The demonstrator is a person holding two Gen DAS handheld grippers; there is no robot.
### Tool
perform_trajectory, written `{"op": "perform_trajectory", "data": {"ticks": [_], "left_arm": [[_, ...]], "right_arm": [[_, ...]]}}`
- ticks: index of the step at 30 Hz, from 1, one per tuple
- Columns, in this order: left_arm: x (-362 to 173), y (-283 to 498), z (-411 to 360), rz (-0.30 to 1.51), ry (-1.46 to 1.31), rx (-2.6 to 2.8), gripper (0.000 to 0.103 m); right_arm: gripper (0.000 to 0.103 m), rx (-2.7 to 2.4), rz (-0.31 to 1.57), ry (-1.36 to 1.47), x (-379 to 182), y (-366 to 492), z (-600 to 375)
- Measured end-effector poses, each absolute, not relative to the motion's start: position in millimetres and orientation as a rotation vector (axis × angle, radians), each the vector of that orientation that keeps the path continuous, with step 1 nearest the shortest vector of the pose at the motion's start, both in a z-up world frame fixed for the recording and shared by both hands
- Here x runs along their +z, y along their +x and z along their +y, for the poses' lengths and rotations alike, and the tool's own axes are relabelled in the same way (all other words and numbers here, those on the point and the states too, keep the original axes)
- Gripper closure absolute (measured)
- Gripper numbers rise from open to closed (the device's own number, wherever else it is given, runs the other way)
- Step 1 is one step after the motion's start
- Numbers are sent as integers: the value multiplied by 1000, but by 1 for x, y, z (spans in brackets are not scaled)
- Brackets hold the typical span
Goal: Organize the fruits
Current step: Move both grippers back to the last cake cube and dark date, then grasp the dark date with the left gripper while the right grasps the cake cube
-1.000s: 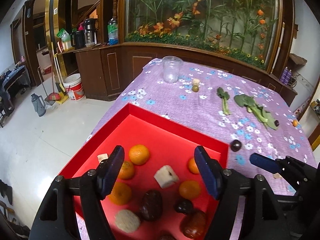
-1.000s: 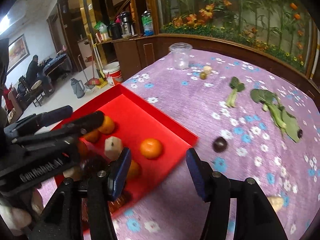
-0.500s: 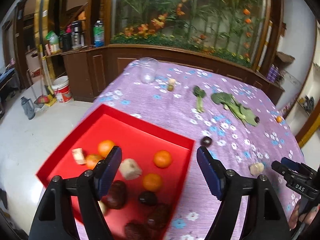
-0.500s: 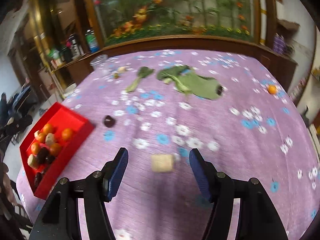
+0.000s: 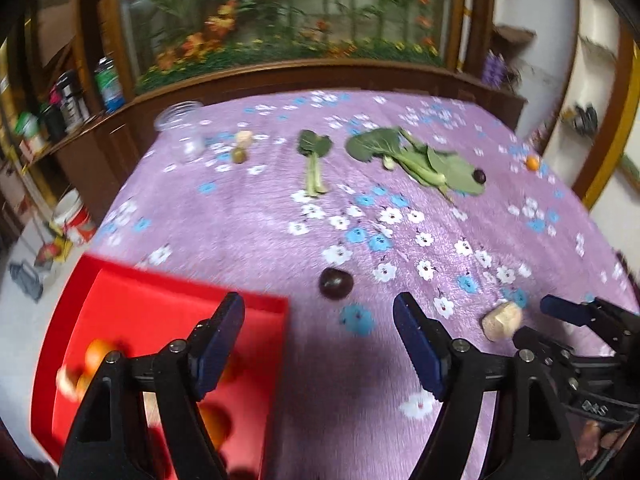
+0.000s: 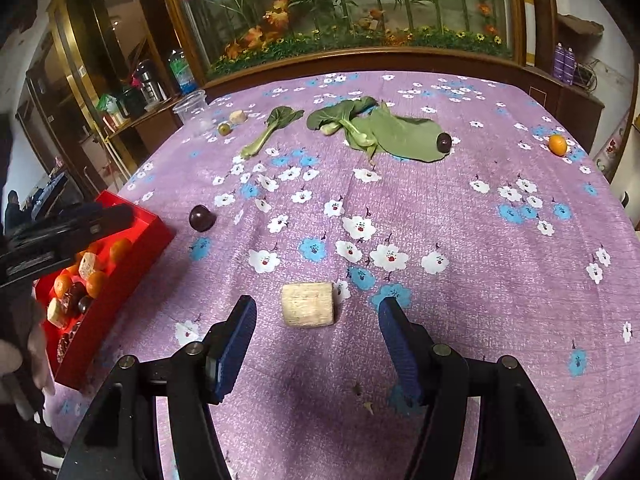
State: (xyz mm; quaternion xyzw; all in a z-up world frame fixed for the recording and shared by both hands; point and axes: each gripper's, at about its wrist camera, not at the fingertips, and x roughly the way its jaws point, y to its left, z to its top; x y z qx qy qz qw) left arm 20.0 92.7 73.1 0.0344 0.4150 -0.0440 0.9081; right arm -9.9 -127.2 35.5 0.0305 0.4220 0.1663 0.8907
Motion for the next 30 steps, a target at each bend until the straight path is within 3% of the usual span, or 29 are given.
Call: {"op": "perform_trajectory", "data": {"ticks": [3, 14, 15, 16, 18, 23, 30], "left_arm": [[60, 45, 87, 914, 85, -107, 38], [24, 81, 69, 1031, 195, -114, 43], [23, 80, 67, 1028, 215, -111, 55], [21, 80, 66, 1039, 216, -125, 78], [17, 77, 65, 1030, 239, -133, 78], [20, 71, 67, 1010, 217, -144, 79], [41, 57, 68, 965, 162, -168, 79]], "right_arm": [[35, 347, 883, 59, 32, -6, -128], [35, 344, 914, 15, 17, 9, -123], [35, 342, 915, 9, 16, 10, -122], [36, 341, 914, 0, 15, 10, -120], [41, 344, 907, -16, 15, 9, -117], [69, 373, 896, -67, 17, 5, -105], [70, 388, 890, -35, 23, -2, -109]]}}
